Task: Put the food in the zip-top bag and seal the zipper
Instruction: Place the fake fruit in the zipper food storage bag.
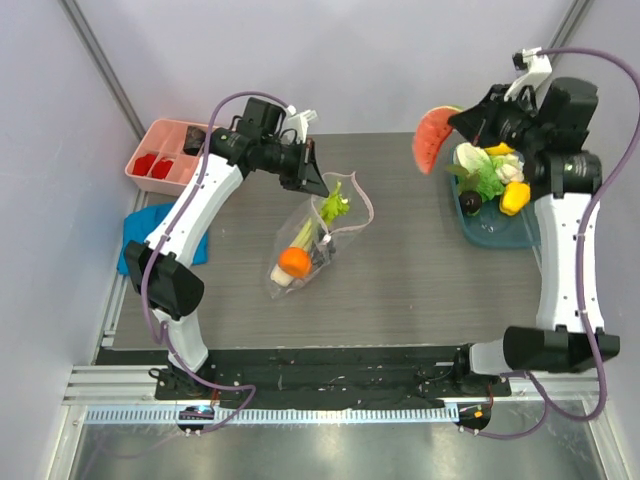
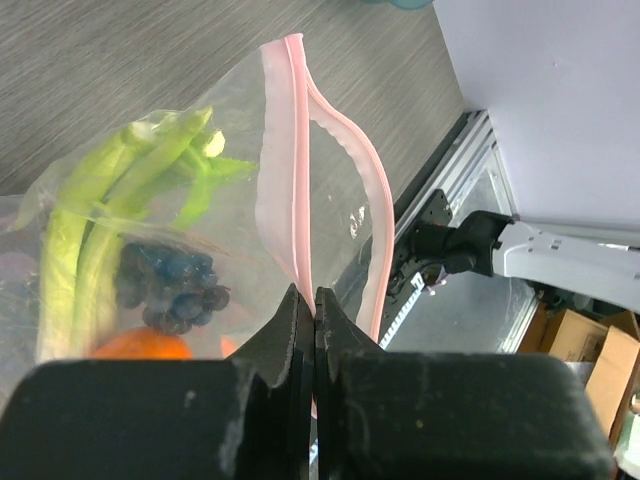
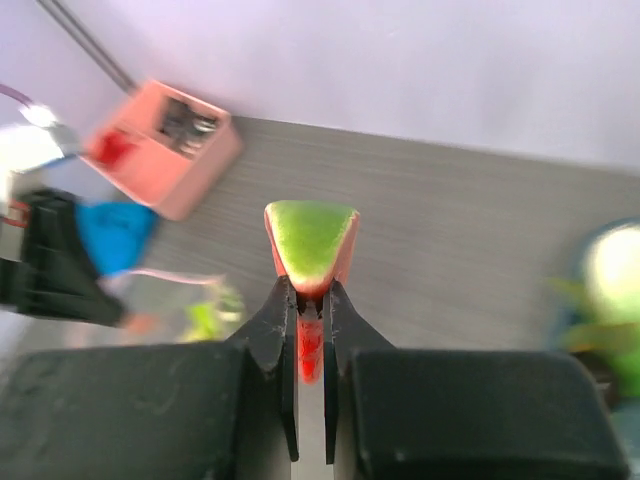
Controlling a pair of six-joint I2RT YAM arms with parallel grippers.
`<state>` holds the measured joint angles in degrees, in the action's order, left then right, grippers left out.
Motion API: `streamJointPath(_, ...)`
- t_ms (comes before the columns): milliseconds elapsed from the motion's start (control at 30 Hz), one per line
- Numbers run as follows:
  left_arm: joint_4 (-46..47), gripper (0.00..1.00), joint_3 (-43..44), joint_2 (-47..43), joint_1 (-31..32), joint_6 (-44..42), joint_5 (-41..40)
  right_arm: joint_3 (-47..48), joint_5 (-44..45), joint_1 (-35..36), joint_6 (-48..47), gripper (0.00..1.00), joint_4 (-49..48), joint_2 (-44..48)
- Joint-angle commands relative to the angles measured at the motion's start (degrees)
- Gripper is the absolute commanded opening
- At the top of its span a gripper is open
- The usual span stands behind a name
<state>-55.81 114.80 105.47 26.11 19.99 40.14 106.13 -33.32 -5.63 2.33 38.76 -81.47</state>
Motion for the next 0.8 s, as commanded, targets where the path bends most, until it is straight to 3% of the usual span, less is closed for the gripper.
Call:
streamJointPath(0,4.83,0.00,-0.28,-1.93,-0.62,3.82,2.49,-14.59,7.52,5.61,34.82,0.01,-21.59,7.01)
streamJointPath(33,5.88,0.00,-0.72,-2.02,-0.88,4.53,2.23,-15.76,16.18,8.24,37.72,0.01,-22.58,9.12)
streamJointPath(133,10.08,0.00,-2.90,-3.16,-1.67,8.55,1.79,-15.78,31.14,18.43,38.45,0.01,-21.45,9.58)
streamJointPath(233,12.12,0.00,-4.50,-3.69,-2.20,11.29,1.17,-14.81,38.91,24.51,39.85,0.01,-19.44,7.65)
streamJointPath(500,15.90,0.00,-6.42,-3.78,-4.13,15.42,1.43,-18.22,45.44,35.49,44.26,0.01,-15.38,3.43)
streamJointPath(767,21.45,0.00,-10.83,-4.92,-6.60,20.18,4.16,-20.43,45.89,40.08,43.90,0.01,-14.95,0.09)
